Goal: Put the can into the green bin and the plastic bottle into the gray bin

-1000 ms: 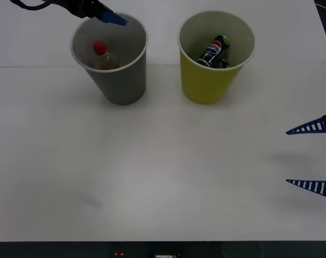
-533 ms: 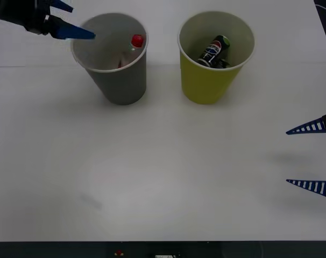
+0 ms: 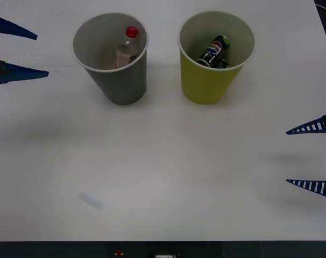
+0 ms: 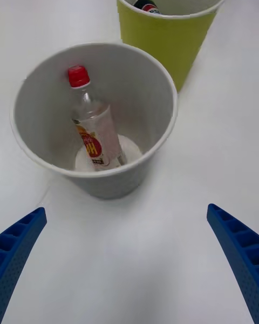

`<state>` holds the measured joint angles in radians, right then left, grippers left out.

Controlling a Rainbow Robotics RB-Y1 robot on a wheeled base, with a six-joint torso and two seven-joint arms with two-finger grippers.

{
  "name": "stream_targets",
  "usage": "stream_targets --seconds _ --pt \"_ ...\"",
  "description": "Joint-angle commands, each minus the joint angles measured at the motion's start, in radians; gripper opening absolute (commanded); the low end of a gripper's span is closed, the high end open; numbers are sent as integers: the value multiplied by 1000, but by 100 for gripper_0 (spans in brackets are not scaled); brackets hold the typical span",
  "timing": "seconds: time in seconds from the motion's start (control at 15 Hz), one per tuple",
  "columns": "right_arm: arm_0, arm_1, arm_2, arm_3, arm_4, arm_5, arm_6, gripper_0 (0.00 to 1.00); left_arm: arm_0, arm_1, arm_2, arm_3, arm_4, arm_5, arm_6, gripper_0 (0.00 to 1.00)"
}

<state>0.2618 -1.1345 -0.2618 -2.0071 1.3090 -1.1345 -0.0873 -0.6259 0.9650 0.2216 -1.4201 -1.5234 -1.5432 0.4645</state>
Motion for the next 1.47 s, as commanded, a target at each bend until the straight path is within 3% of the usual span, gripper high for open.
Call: stream_targets --seconds 0.07,0.47,0.93,1.47 --pt "0 0 0 0 0 0 0 100 103 49 19 0 101 0 -153 100" --pt "0 0 0 0 0 0 0 100 359 139 44 -51 321 0 -441 100" --pt "0 0 0 0 0 0 0 100 618 150 111 -237 390 0 -535 100" --pt "0 0 0 0 0 0 0 100 683 158 111 -273 381 -3 -599 100"
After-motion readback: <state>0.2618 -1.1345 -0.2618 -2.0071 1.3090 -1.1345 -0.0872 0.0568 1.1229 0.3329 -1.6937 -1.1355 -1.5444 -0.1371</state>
